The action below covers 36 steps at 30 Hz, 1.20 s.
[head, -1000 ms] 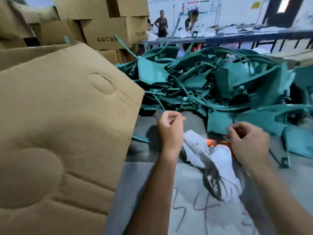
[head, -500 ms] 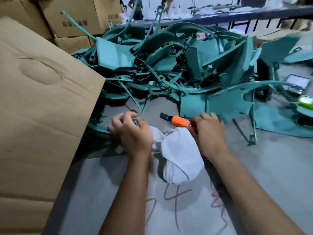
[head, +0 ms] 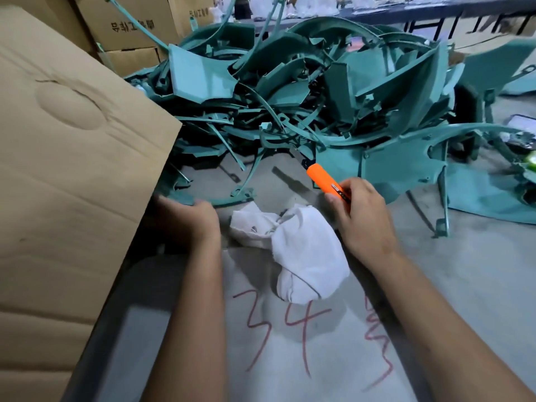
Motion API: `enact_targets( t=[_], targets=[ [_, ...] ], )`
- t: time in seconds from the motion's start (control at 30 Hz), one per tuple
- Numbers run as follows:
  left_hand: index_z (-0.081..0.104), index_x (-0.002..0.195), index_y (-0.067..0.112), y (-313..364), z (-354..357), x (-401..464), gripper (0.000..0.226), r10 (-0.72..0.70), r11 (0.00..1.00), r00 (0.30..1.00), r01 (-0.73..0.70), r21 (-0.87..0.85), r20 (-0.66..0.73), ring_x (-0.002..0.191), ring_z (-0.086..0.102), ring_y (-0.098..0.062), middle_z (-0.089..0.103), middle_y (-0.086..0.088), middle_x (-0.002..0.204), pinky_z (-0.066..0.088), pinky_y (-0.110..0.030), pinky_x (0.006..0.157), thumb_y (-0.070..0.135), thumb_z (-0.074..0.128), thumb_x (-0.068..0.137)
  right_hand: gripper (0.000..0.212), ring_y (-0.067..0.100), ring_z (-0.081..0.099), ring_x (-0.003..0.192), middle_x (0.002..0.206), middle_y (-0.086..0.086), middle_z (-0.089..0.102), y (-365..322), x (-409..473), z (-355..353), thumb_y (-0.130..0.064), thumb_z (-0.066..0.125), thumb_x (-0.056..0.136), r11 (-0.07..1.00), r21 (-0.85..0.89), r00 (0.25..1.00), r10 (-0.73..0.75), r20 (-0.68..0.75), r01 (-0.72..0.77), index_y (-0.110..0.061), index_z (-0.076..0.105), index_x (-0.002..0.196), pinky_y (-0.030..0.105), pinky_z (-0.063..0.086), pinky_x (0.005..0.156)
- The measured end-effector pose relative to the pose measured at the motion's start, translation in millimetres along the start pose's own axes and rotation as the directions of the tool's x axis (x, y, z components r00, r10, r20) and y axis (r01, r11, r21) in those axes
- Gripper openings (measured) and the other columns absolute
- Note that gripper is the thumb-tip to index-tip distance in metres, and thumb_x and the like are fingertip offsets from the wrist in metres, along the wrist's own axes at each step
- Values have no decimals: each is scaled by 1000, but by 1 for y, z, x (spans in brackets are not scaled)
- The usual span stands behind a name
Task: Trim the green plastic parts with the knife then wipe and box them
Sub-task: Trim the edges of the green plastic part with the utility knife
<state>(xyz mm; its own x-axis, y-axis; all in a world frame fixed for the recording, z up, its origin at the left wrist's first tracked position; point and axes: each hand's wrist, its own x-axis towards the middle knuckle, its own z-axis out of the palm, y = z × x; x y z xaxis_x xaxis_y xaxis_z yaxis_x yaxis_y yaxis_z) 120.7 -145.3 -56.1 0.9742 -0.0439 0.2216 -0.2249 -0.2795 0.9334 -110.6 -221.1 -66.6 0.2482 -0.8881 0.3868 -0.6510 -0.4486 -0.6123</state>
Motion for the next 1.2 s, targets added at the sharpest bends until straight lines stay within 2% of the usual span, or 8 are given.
enact_targets(
  t=[0.2,0.3,0.43,0.67,0.83,1.0,1.1,1.2],
  targets=[
    [44,146,4,-2,0,24,71,-145,950,979,179,-255,144,106,57,-10,59,15,93,40,-1,90,-17,59,80,19,19,49,87,102,-2,58,2,-1,6,-35,57,104,999,34,999,-35,-14,35,-16,57,106,35,31,71],
    [58,131,15,3,5,15,59,-82,966,977,127,-226,195,100,66,-19,61,14,79,49,-31,104,-13,50,80,18,16,46,87,99,-5,56,3,-1,8,-36,58,104,998,46,999,-44,-29,45,-18,56,106,35,28,69],
    [73,110,12,5,4,-1,37,-47,991,985,66,-115,164,106,66,-29,71,-7,99,44,-18,84,-4,54,82,16,19,50,85,96,-4,58,5,0,9,-35,59,104,995,89,999,-33,-43,37,-19,56,104,35,31,70],
    [72,96,13,40,4,-69,28,211,892,939,-72,-447,270,76,73,-22,76,-5,80,60,-36,70,-4,53,84,18,5,52,66,78,-11,57,2,1,11,-42,57,104,969,244,992,72,-108,-43,-26,49,99,34,33,58],
    [71,94,12,33,10,-99,33,428,818,748,-81,-570,508,71,74,-20,76,-5,76,60,-39,67,-9,48,83,33,16,40,54,64,-3,45,-5,2,2,-53,73,82,548,795,946,309,96,-260,-23,58,86,29,36,50],
    [73,93,13,27,14,-87,35,430,847,609,-17,-532,666,70,74,-16,77,-5,74,57,-29,66,0,45,77,35,9,32,47,61,-5,35,-3,5,-10,-48,82,82,-19,962,944,190,270,-271,-19,72,100,21,29,42],
    [78,98,17,22,11,-78,35,521,851,506,-244,-466,688,73,74,-11,76,4,74,59,-29,73,7,52,77,27,7,34,43,56,-6,37,-2,5,-13,-43,78,84,-55,968,956,156,250,-244,-19,74,94,20,31,40],
    [80,107,23,21,10,-68,29,628,773,575,-541,-331,525,76,62,-13,68,6,79,54,-31,73,16,74,79,25,8,34,42,53,-4,38,-3,3,-17,-37,73,92,18,973,966,125,224,-228,-17,61,84,21,32,40]
  ],
)
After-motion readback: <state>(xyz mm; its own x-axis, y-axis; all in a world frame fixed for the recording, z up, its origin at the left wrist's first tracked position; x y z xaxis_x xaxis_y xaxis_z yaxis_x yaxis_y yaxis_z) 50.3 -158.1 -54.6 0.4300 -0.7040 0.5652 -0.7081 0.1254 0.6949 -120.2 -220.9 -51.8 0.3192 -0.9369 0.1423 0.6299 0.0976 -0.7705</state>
